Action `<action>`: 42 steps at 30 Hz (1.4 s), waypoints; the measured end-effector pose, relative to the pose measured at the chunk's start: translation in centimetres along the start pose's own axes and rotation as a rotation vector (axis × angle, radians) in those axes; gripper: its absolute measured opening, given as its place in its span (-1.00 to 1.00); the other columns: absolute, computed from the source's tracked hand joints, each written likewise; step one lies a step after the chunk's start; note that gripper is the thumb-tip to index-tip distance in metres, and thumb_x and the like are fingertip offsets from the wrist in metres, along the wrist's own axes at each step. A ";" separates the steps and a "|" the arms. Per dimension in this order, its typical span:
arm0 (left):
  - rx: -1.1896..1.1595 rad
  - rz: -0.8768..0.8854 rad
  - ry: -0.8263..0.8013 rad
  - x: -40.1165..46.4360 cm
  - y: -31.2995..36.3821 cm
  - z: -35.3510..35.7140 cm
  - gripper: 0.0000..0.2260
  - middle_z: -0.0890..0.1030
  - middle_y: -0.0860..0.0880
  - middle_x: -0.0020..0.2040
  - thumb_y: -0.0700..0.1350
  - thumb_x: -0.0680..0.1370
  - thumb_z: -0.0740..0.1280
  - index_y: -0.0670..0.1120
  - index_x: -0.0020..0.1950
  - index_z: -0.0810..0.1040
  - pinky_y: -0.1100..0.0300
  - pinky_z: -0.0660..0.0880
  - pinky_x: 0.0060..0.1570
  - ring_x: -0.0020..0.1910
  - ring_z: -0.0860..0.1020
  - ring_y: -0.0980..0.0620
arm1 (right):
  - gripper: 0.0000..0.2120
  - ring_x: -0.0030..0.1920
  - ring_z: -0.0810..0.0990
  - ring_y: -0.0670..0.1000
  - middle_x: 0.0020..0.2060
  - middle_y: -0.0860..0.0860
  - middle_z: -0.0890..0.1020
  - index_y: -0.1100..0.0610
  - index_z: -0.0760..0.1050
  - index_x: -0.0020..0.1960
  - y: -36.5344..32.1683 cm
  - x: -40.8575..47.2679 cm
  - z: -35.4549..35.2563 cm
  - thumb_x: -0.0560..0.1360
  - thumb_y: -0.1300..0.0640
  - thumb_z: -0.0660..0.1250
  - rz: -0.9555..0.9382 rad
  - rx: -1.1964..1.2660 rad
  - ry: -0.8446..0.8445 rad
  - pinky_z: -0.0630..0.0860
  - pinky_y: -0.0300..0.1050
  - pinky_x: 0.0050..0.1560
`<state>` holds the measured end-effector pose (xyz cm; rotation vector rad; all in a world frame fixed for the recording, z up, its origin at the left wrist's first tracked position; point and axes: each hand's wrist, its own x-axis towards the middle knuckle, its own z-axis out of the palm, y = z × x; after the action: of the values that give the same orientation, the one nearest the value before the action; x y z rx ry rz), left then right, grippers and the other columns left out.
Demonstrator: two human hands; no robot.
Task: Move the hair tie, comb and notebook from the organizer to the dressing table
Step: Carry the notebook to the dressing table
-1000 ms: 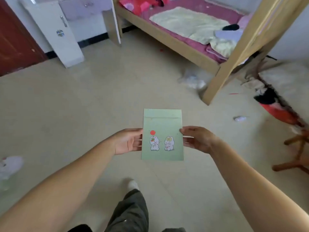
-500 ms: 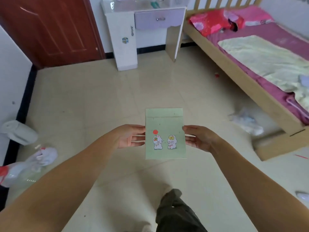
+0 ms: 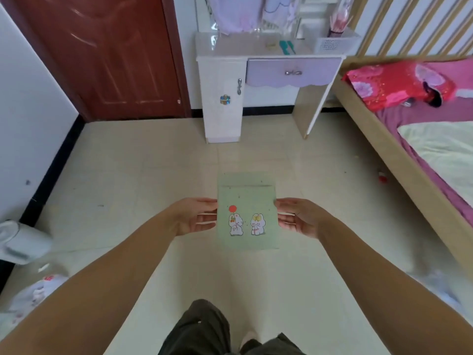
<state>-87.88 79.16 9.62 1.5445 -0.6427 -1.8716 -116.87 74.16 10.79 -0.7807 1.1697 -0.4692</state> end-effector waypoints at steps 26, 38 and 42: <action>0.013 0.063 0.097 54.6 55.3 -8.9 -0.86 0.65 -0.12 -0.11 -0.27 0.47 0.36 -0.17 0.02 0.58 0.12 0.59 -0.11 -0.16 0.62 -0.03 | -0.90 -0.34 0.68 -0.09 -0.35 -0.04 0.72 0.18 0.57 -0.04 -50.6 57.5 -9.7 0.46 0.20 0.37 -0.155 -0.106 0.191 0.56 -0.22 -0.29; 0.158 0.108 0.269 75.4 72.0 -9.7 -0.95 0.63 -0.16 -0.15 -0.24 0.51 0.30 -0.20 -0.14 0.50 0.13 0.57 -0.18 -0.20 0.60 -0.05 | -0.83 -0.06 0.61 0.12 -0.04 0.21 0.64 0.28 0.55 0.04 -67.7 79.2 -13.9 0.46 0.26 0.34 -0.114 -0.307 0.355 0.59 -0.04 -0.07; 0.261 0.086 0.308 81.1 75.2 -10.3 -0.93 0.62 -0.23 -0.05 -0.21 0.51 0.31 -0.22 -0.10 0.49 0.12 0.58 -0.22 -0.14 0.60 -0.11 | -0.75 -0.06 0.58 0.11 0.03 0.22 0.63 0.30 0.53 0.11 -70.0 84.7 -14.5 0.46 0.24 0.34 -0.113 -0.396 0.427 0.58 -0.01 0.00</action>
<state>-76.06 -31.21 5.88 1.8909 -0.8184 -1.4882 -97.16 -34.87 7.10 -1.1273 1.6514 -0.5199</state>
